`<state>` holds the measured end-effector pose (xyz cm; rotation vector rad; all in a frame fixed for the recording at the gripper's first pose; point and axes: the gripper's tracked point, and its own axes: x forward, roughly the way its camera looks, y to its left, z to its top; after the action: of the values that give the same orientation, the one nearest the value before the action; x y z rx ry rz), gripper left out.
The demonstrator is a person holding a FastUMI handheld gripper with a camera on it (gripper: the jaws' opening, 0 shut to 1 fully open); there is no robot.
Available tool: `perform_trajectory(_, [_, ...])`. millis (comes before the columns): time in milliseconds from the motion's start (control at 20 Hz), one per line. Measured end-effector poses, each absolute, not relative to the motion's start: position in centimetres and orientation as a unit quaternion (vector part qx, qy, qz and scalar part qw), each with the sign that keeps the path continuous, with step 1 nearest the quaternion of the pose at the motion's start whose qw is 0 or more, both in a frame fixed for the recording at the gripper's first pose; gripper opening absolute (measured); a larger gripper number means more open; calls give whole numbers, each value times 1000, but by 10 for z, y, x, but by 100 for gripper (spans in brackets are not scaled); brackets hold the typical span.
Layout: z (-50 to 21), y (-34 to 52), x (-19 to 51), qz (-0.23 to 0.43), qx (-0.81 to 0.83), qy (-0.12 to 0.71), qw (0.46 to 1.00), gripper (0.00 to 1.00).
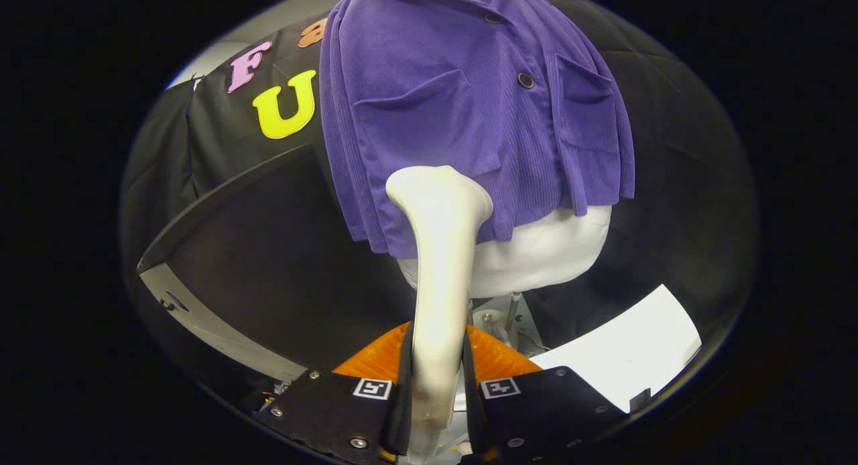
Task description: Iron the clothes twice with a garment steamer, once on the left side and once on the right side.
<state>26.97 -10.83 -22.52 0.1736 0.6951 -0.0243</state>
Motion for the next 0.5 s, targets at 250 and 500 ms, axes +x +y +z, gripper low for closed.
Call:
perform_trajectory(250, [-253, -104, 248, -11, 81, 374, 924, 34])
perform_trajectory(500, [-239, -88, 219, -2, 106, 363, 926, 34])
